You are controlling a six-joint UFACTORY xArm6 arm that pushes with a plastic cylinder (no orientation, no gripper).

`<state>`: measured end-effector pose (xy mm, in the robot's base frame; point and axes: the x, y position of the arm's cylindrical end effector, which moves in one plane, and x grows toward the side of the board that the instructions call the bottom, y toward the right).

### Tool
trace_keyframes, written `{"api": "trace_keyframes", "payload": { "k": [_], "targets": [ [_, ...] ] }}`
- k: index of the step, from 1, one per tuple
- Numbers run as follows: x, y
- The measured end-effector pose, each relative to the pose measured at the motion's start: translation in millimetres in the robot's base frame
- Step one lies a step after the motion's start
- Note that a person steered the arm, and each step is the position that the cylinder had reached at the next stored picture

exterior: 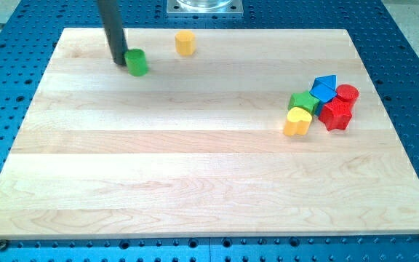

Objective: Move the green circle closely to the yellow hexagon

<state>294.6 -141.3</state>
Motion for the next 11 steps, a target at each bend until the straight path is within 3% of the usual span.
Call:
{"api": "trace_keyframes", "payload": {
  "k": [1, 2, 3, 4, 5, 6, 8, 9, 10, 11],
  "targets": [
    [0.8, 3.3],
    [40.2, -19.2],
    [36.9, 35.5],
    [12.3, 41.2],
    [50.1, -7.9],
    [33.9, 28.1],
    [18.5, 41.2],
    [67.7, 20.0],
    [50.9, 86.2],
    [25.7, 88.4]
  ]
}}
